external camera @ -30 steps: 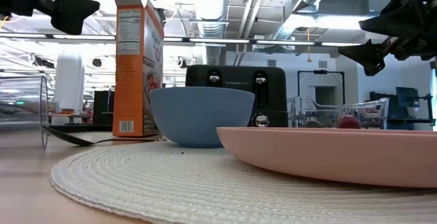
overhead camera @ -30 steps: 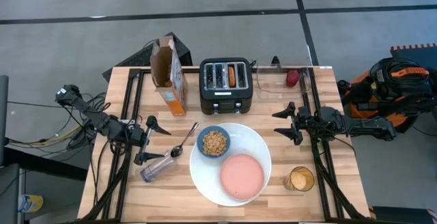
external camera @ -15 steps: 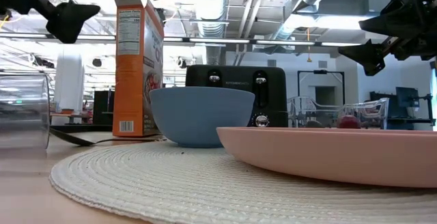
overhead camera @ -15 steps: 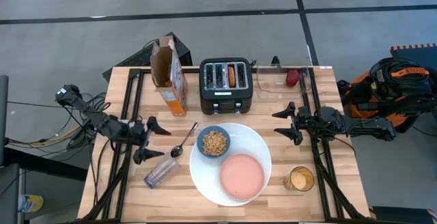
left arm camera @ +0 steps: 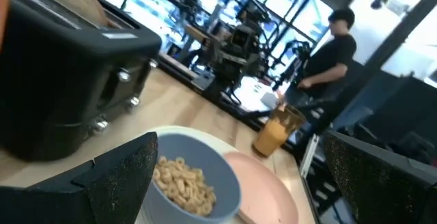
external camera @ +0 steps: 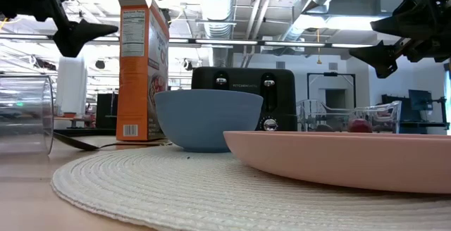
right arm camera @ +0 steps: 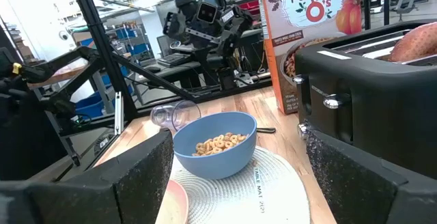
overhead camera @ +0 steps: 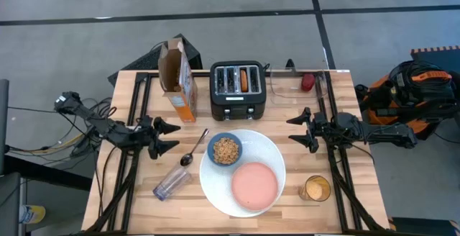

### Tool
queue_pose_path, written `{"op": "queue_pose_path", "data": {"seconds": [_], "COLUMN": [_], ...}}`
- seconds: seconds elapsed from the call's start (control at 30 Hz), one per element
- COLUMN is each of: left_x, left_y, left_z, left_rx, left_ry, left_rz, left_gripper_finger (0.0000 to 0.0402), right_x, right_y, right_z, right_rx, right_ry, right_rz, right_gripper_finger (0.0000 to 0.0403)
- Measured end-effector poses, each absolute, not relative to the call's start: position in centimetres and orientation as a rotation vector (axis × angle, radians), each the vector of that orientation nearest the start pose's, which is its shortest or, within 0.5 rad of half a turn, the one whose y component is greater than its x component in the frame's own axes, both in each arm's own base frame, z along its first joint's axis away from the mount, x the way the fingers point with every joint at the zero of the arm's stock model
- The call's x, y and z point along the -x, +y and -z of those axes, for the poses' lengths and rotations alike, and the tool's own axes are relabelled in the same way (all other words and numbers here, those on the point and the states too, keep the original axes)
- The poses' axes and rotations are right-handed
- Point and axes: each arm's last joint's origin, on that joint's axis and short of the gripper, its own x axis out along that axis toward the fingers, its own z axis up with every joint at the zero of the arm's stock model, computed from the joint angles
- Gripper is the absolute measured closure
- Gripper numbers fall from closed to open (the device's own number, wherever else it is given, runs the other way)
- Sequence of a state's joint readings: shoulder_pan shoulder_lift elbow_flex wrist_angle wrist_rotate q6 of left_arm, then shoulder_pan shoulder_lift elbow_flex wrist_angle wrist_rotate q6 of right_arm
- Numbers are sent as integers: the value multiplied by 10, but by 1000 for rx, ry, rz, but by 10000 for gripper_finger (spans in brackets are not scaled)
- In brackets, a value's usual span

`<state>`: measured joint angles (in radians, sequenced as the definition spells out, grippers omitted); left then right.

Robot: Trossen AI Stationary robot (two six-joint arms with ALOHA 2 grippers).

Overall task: Arrange a breakfast setting
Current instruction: Put the black spoon to the left of the blue bowl

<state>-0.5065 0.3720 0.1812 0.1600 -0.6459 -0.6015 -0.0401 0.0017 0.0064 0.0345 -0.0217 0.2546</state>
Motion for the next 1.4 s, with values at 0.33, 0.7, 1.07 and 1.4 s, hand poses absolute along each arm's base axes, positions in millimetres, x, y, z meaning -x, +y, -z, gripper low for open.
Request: {"op": "queue_pose_path", "data": {"seconds": [0.33,0.7,1.07,1.4], "left_x": [-111,-110,-118,-128], "left_y": [-34,-32,-40,-48], "left_z": [-201,-194,-184,-168], "left_rx": [581,734,895,1009], "left_ry": [-1,15,130,281], "left_rz": [-308,-368,-293,-326], "left_gripper_finger": [2,2,2,2], "right_x": [-97,-97,-97,-97], "right_y": [-3,-3,-3,-3], "right_z": [-169,-169,-169,-169], "right_rx": [-253,-253,-253,-253], "right_ry": [-41,-41,-42,-41], "right_rz": [13,13,13,13], "right_gripper_finger": [47,47,47,47]}}
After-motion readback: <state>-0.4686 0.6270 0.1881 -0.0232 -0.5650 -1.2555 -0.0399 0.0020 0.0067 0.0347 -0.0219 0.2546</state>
